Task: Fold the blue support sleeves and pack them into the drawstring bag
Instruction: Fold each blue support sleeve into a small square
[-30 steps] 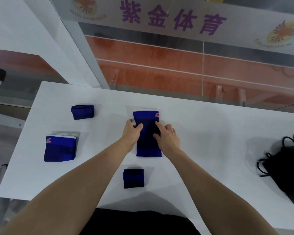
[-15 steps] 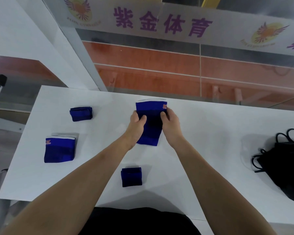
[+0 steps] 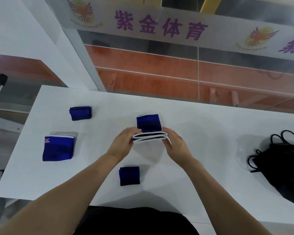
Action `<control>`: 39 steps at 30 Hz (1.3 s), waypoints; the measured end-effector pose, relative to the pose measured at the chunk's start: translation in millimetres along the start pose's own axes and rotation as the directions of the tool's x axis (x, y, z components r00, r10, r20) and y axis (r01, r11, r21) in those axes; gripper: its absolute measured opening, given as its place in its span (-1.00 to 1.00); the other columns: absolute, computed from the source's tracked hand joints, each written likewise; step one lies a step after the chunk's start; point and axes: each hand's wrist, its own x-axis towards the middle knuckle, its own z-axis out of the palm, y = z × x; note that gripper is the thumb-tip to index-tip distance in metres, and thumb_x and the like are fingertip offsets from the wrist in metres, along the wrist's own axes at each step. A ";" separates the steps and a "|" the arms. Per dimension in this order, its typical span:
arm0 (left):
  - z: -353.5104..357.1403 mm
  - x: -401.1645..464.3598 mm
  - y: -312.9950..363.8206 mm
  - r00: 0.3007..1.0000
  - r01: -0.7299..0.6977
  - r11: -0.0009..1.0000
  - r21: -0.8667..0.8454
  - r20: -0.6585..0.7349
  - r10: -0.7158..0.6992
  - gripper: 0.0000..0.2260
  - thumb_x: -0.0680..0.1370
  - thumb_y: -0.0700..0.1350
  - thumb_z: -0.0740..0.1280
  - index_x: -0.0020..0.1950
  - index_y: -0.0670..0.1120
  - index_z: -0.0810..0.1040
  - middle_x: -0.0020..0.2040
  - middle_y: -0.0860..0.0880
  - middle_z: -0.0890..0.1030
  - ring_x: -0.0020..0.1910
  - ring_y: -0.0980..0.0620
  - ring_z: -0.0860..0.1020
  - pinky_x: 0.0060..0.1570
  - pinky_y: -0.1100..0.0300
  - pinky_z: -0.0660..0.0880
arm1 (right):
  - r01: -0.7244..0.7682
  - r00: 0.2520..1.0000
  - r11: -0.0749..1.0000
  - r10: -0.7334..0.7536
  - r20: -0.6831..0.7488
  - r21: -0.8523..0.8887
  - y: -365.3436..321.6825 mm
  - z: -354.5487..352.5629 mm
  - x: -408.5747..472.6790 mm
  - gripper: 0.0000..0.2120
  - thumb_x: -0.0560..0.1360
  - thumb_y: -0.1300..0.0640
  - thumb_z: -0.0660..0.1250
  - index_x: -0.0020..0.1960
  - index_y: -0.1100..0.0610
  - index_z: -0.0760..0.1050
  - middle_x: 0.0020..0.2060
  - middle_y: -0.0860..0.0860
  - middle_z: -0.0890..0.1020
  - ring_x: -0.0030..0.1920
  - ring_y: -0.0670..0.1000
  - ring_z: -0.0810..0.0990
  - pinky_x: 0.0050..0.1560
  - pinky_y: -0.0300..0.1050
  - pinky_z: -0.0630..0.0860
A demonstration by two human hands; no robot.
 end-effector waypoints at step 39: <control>71.7 34.3 4.6 0.943 0.029 0.798 0.602 0.247 -0.221 -0.40 0.69 0.22 -0.20 0.64 0.04 -0.35 0.60 -0.03 -0.46 0.59 -0.23 -0.37 0.56 -0.28 -0.22 | -0.178 0.899 0.815 0.362 0.246 -0.551 46.9 39.8 7.3 -0.38 0.72 -0.20 -0.13 0.68 -0.07 -0.29 0.66 -0.11 -0.29 0.65 0.13 -0.35 0.60 0.32 -0.25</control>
